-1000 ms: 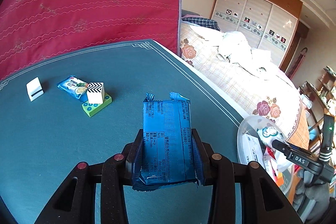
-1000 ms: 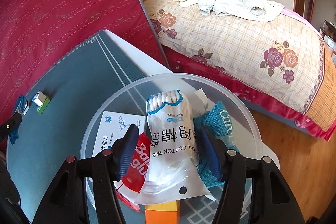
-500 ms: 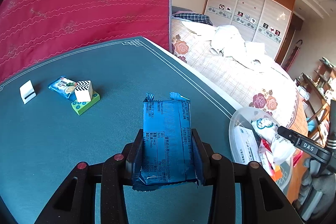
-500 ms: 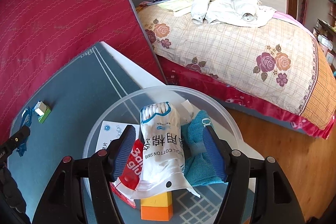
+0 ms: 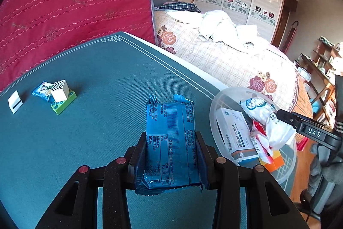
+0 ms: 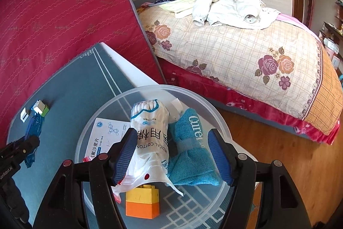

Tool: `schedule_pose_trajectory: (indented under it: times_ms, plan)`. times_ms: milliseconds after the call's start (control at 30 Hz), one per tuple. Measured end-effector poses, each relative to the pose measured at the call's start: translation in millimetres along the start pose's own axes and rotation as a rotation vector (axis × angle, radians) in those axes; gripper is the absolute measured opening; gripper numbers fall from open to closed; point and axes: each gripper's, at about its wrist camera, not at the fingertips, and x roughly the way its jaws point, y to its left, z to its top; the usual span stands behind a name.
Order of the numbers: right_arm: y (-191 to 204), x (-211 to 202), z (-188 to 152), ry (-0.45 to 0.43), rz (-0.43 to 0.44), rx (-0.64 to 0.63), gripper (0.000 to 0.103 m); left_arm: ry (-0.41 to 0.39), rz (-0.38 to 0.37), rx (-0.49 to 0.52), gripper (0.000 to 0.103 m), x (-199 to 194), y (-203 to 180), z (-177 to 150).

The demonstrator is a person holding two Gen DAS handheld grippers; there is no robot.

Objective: Organize objects
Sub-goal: 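Lower the swab bag into the bin and open the right tool, then lower the blue wipes pack into the bin and open the left tool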

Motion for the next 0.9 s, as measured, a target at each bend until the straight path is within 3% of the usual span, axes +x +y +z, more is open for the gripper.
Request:
schedule_pose_trajectory:
  times_ms: [267, 900]
  plan:
    - [6.1, -0.6, -5.8, -0.022, -0.026, -0.093, 0.075, 0.01, -0.029, 0.029, 0.043, 2.2, -23.7, 3.6]
    - [-1.6, -8.6, 6.6, -0.068, 0.062, -0.106, 0.075, 0.053, -0.088, 0.107, 0.043, 26.4, -79.2, 17.1]
